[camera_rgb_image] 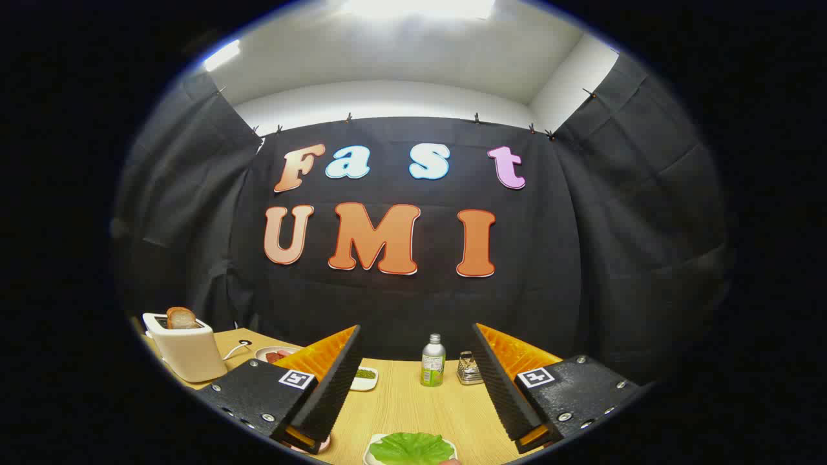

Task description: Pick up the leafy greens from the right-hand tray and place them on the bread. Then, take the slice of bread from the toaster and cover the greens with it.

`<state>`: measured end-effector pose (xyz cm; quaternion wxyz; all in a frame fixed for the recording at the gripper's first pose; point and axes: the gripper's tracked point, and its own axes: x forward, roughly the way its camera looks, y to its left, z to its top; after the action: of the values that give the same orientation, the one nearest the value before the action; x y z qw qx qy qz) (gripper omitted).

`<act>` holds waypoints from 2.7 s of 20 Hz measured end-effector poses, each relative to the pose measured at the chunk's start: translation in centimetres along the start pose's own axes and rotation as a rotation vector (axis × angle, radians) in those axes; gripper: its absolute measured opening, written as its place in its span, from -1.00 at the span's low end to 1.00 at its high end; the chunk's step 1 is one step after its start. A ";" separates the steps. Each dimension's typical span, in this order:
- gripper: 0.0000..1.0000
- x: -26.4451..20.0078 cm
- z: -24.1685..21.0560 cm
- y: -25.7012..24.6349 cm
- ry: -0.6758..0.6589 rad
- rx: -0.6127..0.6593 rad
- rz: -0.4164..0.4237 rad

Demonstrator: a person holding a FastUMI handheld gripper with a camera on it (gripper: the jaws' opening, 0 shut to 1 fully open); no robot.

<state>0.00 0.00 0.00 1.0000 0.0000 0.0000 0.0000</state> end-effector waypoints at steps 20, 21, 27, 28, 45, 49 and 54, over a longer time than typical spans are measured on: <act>0.96 -0.4 -1.4 1.6 0.049 -0.003 0.052; 0.96 -0.4 -1.9 1.7 0.064 -0.008 0.056; 0.96 -0.5 -5.2 1.0 0.185 0.005 0.074; 0.97 -0.4 -5.7 0.9 0.206 0.011 0.081; 0.98 -1.2 -16.4 1.6 0.663 -0.042 0.295; 0.96 -2.3 -19.9 2.2 0.810 -0.086 0.358; 0.89 -2.8 -22.4 2.4 0.922 -0.120 0.391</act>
<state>-2.78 2.39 -22.36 0.8754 -0.0574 0.4418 0.1874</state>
